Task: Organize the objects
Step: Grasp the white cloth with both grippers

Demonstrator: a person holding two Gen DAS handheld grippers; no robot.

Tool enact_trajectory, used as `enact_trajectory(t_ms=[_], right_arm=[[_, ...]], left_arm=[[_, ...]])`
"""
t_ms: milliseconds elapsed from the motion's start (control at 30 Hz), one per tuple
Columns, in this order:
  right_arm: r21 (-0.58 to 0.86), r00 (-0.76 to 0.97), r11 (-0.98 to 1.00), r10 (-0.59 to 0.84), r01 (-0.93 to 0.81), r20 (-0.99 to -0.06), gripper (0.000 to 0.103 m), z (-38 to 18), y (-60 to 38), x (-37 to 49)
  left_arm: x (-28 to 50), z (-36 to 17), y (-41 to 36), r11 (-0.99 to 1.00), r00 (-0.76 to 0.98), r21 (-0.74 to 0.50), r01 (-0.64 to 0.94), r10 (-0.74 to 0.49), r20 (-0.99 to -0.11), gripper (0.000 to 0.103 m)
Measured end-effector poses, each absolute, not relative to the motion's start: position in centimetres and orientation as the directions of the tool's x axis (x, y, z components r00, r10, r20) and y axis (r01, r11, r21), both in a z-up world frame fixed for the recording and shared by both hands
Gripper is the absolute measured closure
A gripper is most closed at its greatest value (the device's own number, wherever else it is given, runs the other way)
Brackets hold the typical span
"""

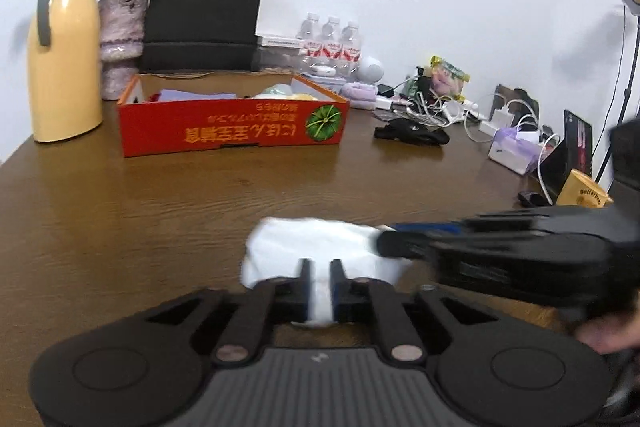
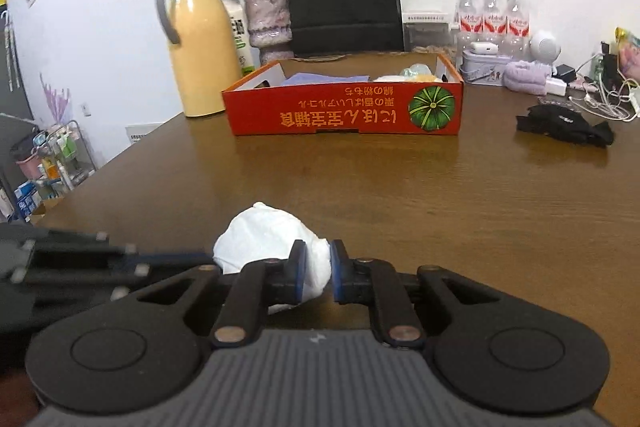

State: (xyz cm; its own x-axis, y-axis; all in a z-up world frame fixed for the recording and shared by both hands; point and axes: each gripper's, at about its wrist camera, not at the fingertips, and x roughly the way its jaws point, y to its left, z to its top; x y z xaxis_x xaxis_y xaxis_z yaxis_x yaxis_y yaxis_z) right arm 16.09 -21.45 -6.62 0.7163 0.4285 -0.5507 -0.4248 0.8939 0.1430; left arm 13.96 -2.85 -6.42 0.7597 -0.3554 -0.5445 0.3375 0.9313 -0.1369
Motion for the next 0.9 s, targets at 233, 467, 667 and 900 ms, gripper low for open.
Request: enact_trajectory(t_ms=[233,467,667,900], right_arm=[[0.180,0.686,0.893,0.435,-0.412,-0.584,0.090,-8.0,-23.9,13.8],[0.186,0.684,0.883,0.455,-0.432,-0.570,0.088,-8.7,-24.2,14.2],[0.192,0.706,0.893,0.440,-0.406,-0.555,0.088,-8.6,-24.5,14.5],[0.201,0.743,0.903,0.427,-0.380,-0.516,0.089,-7.5,-24.6,15.0]], left_arm=[[15.1,-8.1,-2.9,0.943,0.712,-0.141,0.300,-0.320,-0.626,0.056],[15.9,-8.3,-2.8,0.950,0.721,-0.164,0.267,-0.309,-0.620,0.065],[15.8,-7.9,-2.9,0.947,0.704,-0.160,0.278,-0.314,-0.637,0.099],[15.4,-5.7,-2.8,0.937,0.745,-0.162,0.309,-0.345,-0.571,0.101]])
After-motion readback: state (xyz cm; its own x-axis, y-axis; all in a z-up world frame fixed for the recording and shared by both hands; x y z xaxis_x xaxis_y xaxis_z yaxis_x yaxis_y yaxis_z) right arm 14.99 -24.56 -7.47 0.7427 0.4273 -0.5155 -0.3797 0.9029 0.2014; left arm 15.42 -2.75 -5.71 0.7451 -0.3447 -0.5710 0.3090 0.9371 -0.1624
